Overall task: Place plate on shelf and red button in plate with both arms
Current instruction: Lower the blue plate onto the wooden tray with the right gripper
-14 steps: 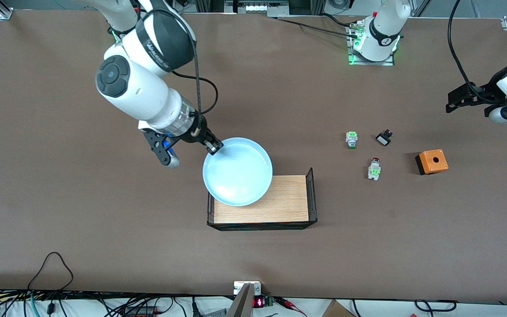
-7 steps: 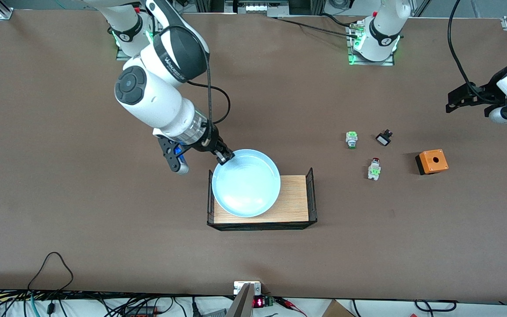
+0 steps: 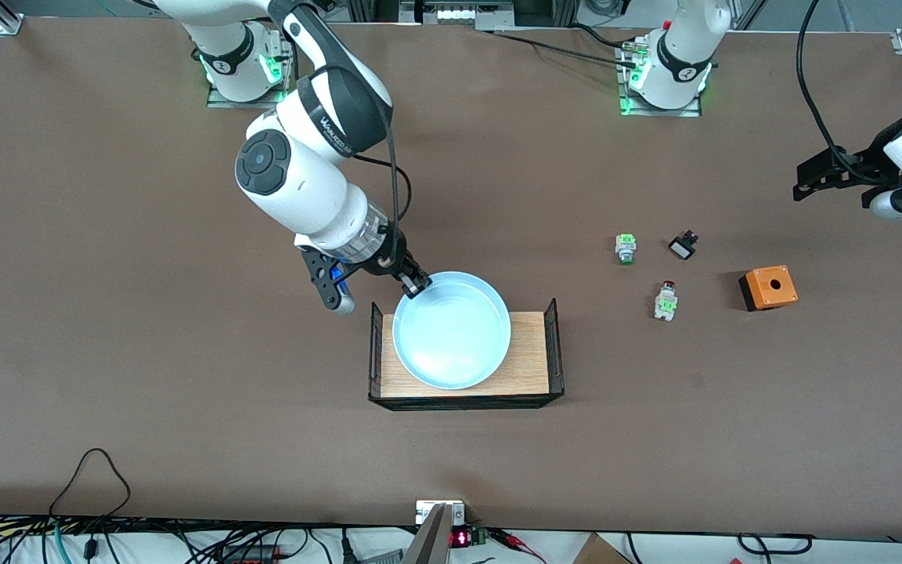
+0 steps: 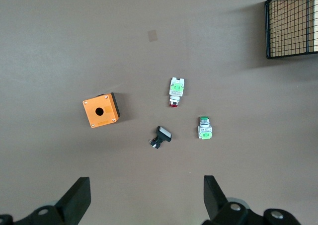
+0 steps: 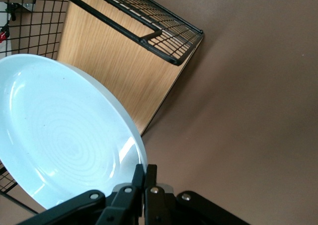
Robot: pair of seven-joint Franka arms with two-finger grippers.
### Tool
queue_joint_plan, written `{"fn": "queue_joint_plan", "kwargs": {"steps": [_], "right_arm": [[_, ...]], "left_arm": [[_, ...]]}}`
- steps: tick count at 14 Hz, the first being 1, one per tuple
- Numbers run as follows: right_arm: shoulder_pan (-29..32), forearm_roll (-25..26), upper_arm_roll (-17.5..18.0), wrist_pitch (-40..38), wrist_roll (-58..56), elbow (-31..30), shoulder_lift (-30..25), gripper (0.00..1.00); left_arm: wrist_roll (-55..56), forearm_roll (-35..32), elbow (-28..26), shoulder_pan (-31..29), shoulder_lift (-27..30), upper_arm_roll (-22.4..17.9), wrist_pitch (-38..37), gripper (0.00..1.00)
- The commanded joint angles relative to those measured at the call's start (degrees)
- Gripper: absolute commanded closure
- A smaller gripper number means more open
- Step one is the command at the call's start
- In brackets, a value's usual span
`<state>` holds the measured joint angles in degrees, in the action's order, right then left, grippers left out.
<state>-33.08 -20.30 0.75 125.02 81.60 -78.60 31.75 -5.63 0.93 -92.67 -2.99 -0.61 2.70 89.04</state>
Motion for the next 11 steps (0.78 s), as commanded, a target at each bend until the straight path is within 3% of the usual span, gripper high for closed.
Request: {"fn": "queue_joint_plan", "kwargs": {"steps": [1, 11], "right_arm": [[-0.9, -0.9, -0.5, 0.8, 0.9, 1.9, 2.0, 1.0], [-0.9, -0.4, -0.8, 3.0, -0.9, 1.8, 4.5, 1.0]], "left_arm": [[-0.5, 1.0, 1.8, -0.3, -0.9, 0.1, -1.0, 0.0], [-0.6, 1.0, 1.8, -0.3, -0.9, 0.1, -1.0, 0.0]]}}
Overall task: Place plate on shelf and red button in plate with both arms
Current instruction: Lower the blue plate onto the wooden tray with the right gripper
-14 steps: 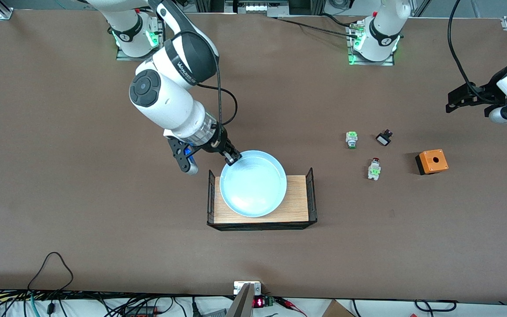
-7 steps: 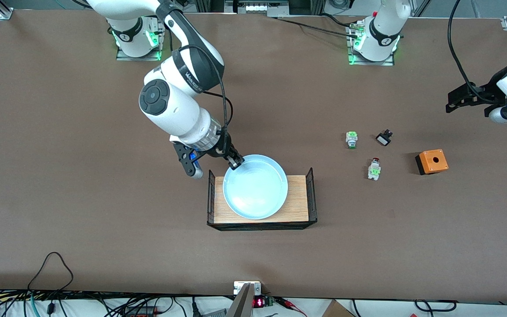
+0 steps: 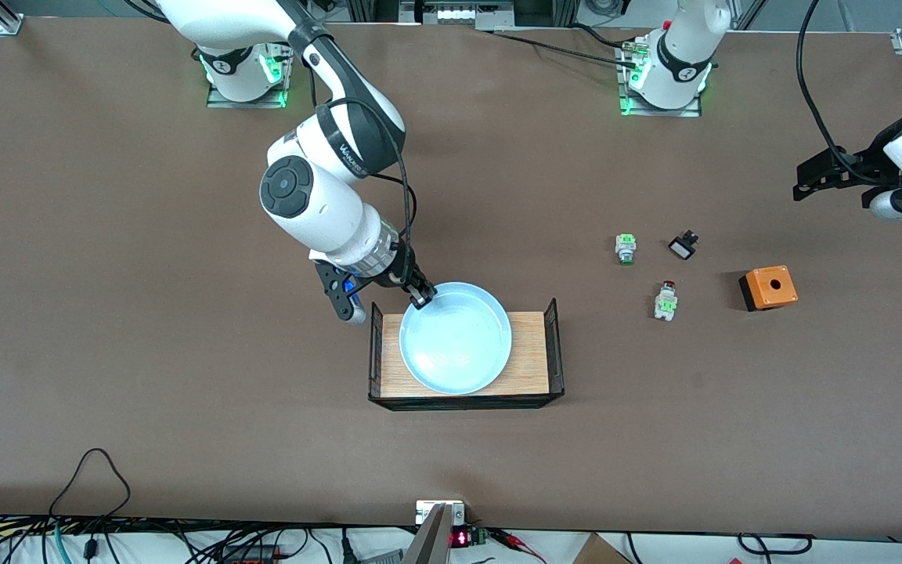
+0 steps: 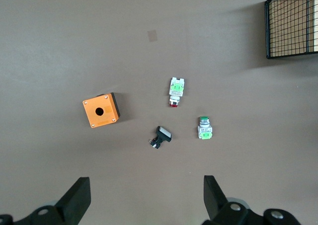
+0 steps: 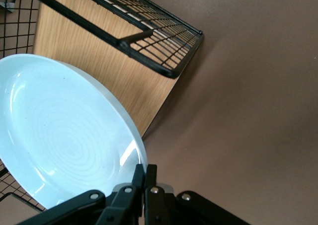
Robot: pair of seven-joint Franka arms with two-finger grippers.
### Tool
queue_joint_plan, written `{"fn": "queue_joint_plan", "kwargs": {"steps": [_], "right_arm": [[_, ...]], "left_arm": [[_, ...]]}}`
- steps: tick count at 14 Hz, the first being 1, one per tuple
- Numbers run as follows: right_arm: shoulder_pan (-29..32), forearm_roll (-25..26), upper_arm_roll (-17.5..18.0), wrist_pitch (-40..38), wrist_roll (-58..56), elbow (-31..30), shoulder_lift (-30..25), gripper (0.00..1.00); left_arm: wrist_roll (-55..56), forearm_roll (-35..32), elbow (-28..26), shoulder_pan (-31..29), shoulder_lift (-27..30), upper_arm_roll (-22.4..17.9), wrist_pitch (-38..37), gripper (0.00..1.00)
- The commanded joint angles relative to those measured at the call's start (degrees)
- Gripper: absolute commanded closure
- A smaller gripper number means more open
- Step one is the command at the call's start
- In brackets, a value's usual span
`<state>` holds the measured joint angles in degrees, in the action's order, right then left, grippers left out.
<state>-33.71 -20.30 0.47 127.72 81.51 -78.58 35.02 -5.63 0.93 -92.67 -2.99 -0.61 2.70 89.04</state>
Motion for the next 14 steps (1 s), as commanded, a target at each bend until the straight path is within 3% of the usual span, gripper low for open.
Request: {"fn": "queue_joint_plan", "kwargs": {"steps": [1, 8, 10, 14], "right_arm": [[-0.4, -0.5, -0.6, 1.2, -0.9, 1.8, 1.4, 1.0], [-1.2, -0.1, -0.6, 3.7, -1.3, 1.6, 3.2, 1.0], [-0.7, -0.5, -0.6, 3.7, -0.7, 1.5, 3.4, 0.01], [-0.7, -0.2, -0.6, 3.0, -0.8, 1.6, 2.6, 0.0]], "left_arm": [[-0.6, 1.0, 1.8, -0.3, -0.9, 0.1, -1.0, 0.0], [-0.6, 1.0, 1.8, -0.3, -0.9, 0.1, -1.0, 0.0], [-0.6, 1.0, 1.8, -0.3, -0.9, 0.1, -1.0, 0.0], [-0.5, 1.0, 1.8, -0.3, -0.9, 0.1, -1.0, 0.0]]}}
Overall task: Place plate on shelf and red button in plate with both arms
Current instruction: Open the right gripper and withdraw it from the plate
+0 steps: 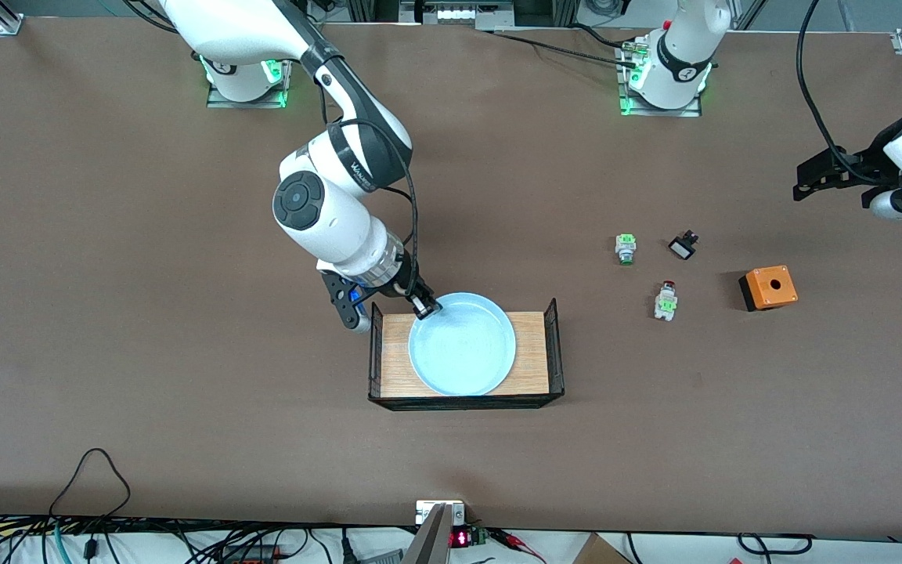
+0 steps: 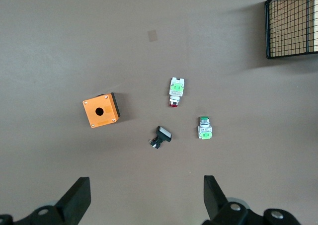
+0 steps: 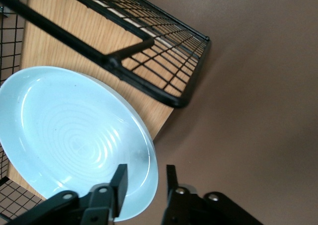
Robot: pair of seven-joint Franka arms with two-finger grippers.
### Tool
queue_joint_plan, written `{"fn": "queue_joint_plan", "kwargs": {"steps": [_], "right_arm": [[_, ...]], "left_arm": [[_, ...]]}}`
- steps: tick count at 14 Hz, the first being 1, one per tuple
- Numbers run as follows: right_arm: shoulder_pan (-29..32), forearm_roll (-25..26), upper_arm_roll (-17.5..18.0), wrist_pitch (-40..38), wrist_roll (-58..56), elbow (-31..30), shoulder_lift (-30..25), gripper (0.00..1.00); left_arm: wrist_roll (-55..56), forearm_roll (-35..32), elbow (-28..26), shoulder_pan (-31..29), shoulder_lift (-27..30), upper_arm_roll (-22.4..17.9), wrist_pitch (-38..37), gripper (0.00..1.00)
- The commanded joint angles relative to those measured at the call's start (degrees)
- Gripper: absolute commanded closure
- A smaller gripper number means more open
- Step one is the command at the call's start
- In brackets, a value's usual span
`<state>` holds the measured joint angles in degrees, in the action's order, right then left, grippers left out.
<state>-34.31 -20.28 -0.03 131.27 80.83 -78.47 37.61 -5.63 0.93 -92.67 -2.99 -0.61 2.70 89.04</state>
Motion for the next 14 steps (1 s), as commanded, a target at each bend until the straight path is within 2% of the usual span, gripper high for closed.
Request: {"fn": "queue_joint_plan", "kwargs": {"steps": [1, 6, 8, 11, 14], "right_arm": [[-0.1, -0.1, -0.1, -1.8, -0.2, 1.6, -0.7, 0.0], [2.0, 0.2, -0.9, -14.4, -1.4, 3.1, -6.7, 0.0], [4.2, 2.1, -0.9, -17.4, -2.9, 3.1, -9.8, 0.0], [7.8, 3.8, -0.9, -26.5, -16.3, 3.0, -13.3, 0.0], [15.3, 4.1, -0.9, -33.1, -31.4, 2.5, -16.8, 0.0]], "left_arm": [[-0.5, 1.0, 1.8, -0.3, -0.9, 0.1, -1.0, 0.0], [-0.3, 1.0, 1.8, -0.2, -0.9, 0.2, -1.4, 0.0], [-0.3, 1.1, 1.9, -0.3, -0.8, 0.1, -4.0, 0.0], [-0.3, 1.2, 1.8, 0.0, -0.9, 0.3, -4.0, 0.0], [-0.9, 1.1, 1.8, 0.7, -2.5, 0.5, -3.1, 0.0]]}}
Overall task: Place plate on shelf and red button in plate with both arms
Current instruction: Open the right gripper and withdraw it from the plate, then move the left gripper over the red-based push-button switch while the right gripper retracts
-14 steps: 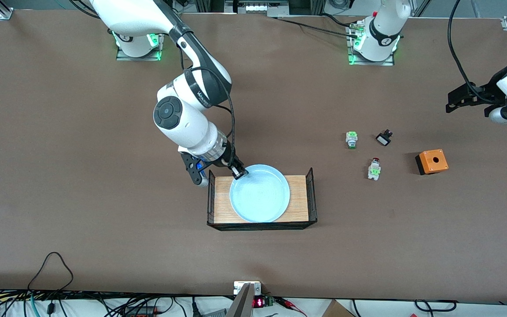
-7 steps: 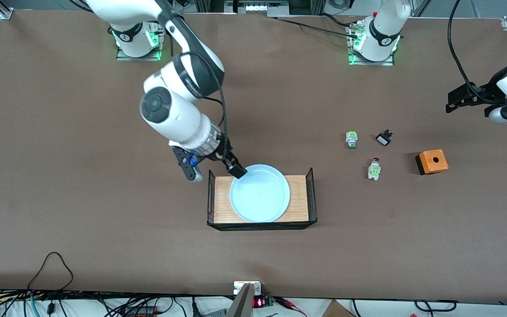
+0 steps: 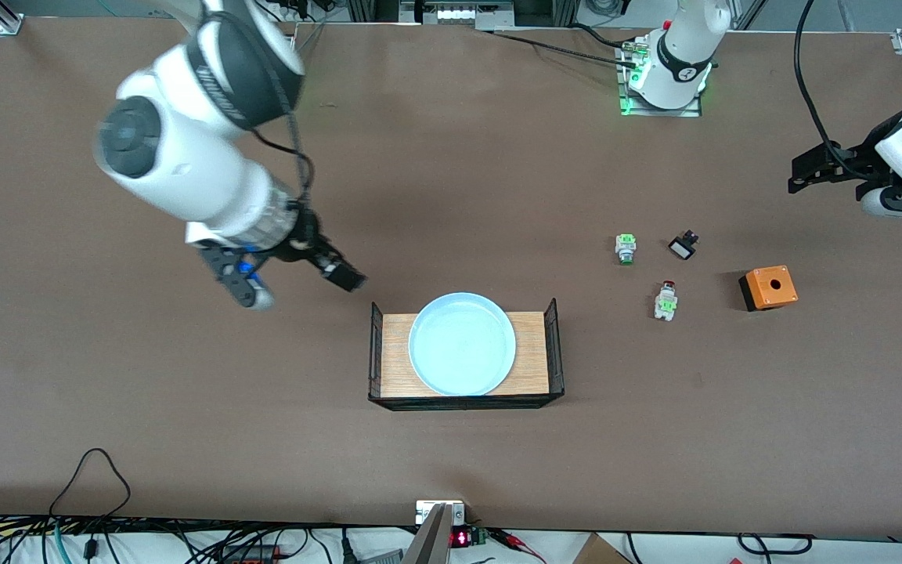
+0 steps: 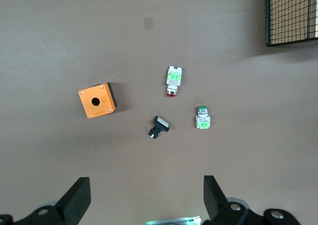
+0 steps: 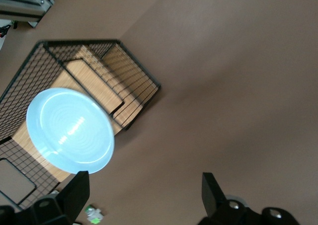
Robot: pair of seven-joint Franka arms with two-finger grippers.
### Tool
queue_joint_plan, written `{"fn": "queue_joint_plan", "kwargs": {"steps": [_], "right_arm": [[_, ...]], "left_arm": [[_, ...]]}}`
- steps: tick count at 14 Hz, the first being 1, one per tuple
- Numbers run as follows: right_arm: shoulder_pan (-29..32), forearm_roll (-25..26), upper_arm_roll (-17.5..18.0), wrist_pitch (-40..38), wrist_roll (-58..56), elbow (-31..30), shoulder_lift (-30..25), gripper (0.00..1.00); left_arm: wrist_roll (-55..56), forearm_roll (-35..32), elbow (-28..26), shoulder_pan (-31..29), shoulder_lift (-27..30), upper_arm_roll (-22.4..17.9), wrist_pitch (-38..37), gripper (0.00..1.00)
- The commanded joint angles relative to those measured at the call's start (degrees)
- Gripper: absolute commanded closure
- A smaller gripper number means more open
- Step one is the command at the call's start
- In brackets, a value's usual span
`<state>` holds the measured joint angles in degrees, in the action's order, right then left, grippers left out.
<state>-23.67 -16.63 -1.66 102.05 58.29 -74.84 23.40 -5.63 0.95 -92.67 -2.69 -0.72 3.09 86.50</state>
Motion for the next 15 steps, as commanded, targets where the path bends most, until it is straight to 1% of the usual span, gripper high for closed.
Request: {"fn": "queue_joint_plan", "kwargs": {"steps": [1, 2, 3, 5, 7, 10, 12, 13, 14, 15], "right_arm": [[6.9, 0.6, 0.7, -6.8, -12.5, -1.1, -3.1, 0.0], [8.7, 1.6, 0.6, -8.6, -15.0, -1.1, -3.6, 0.0], [10.6, 3.9, 0.6, -10.3, -16.4, -1.3, -4.1, 0.0], [12.2, 8.6, 0.6, -13.0, -19.9, -1.3, -5.1, 0.0], [13.0, 13.1, 0.6, -15.0, -26.0, -1.4, -6.3, 0.0], [17.3, 15.0, 0.6, -16.3, -35.6, -3.4, -8.2, 0.0], [21.3, 17.8, 0.6, -15.4, -44.5, -3.8, -9.0, 0.0], [22.6, 19.9, 0.6, -15.6, -51.3, -4.4, -9.3, 0.0], [23.2, 21.6, 0.7, -15.7, -54.9, -8.0, -11.8, 0.0], [23.2, 21.6, 0.6, -15.4, -54.9, -9.3, -12.5, 0.0]], "left_arm": [[-0.9, 0.5, 1.9, 0.8, -4.0, 0.1, -0.6, 0.0], [-1.0, 0.3, 1.7, 0.6, -4.6, 0.0, -0.4, 0.0], [-1.1, 0.4, 1.6, 0.1, -5.8, 0.0, -0.6, 0.0], [-1.1, 0.4, 1.6, 0.8, -9.5, 0.0, -0.6, 0.0], [-1.0, 1.0, 1.6, 0.9, -13.9, 0.1, 1.8, 0.0], [-1.0, 1.0, -0.4, 0.8, -19.4, 0.1, 9.8, 0.0], [-1.0, 1.0, -2.7, 1.6, -21.9, 0.1, 16.4, 0.0], [-0.6, 1.0, -4.4, 2.4, -22.5, 0.1, 19.6, 0.0], [0.3, 1.1, -8.4, 4.1, -22.6, 0.1, 25.0, 0.0], [1.9, 1.1, -11.4, 5.1, -22.2, 0.1, 28.0, 0.0]]}}
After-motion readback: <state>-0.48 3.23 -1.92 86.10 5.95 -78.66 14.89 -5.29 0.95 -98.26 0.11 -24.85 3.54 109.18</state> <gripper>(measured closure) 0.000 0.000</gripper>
